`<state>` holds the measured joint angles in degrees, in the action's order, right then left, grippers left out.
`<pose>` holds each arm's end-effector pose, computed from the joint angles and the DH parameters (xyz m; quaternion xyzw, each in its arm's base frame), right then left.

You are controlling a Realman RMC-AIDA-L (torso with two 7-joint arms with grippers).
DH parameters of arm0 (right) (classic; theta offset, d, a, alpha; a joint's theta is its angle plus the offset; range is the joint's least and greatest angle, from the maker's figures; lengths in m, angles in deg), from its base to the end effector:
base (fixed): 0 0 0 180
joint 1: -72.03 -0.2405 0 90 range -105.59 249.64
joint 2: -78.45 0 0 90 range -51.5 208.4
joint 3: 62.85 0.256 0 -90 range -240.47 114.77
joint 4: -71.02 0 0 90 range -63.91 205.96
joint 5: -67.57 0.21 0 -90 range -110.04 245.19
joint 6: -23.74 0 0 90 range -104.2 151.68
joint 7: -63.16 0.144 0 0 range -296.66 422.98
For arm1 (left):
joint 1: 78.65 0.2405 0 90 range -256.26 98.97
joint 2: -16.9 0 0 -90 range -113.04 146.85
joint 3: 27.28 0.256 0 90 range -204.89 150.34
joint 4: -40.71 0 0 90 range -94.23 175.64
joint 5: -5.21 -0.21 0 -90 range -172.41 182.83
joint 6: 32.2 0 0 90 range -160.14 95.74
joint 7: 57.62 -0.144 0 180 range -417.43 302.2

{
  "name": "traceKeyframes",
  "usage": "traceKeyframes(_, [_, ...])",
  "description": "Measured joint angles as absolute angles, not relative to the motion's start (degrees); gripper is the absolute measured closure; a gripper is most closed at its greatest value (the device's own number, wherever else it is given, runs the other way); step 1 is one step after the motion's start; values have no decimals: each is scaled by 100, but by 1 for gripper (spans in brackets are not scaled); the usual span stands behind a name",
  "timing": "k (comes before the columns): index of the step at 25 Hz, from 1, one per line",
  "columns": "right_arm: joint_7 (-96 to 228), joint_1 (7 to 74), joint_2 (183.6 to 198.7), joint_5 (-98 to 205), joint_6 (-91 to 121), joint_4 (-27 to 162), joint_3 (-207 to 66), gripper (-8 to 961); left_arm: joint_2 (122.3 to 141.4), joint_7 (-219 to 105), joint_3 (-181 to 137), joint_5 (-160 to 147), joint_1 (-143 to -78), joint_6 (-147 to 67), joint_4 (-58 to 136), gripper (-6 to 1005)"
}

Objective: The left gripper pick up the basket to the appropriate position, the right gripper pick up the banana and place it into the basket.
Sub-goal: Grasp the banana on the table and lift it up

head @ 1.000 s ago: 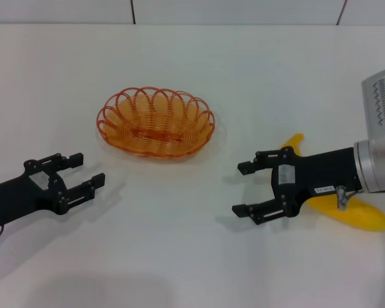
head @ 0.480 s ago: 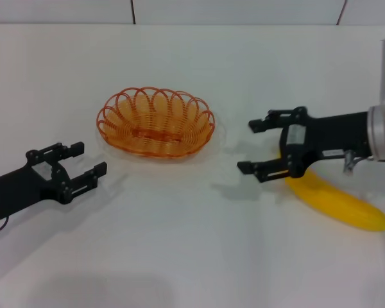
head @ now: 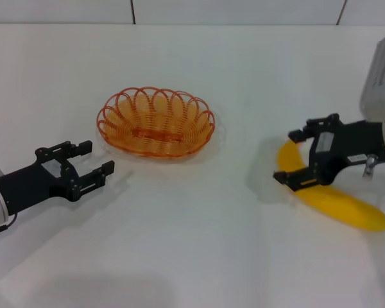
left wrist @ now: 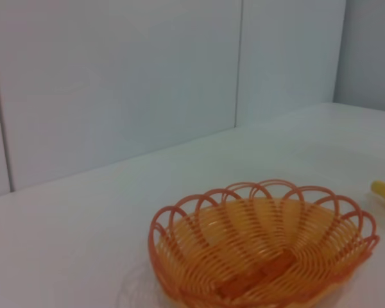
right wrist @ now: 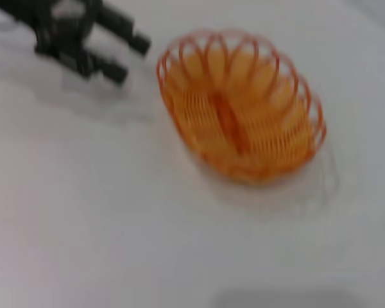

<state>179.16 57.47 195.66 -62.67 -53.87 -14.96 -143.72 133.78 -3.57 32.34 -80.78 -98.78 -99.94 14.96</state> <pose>0.2201 0.3134 0.0130 -0.9683 0.1582 -0.0571 0.1845 -0.3286 0.3054 -0.0278 -0.9146 -0.1979 -0.2019 0.2890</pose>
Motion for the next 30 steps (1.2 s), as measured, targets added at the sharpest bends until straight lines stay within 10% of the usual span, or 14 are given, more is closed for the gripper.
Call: traceKeyframes(30, [19091, 5299, 19555, -7809, -5517, -1173, -15233, 91, 13372, -366, 3249, -8082, -10004, -9996, 1616, 347])
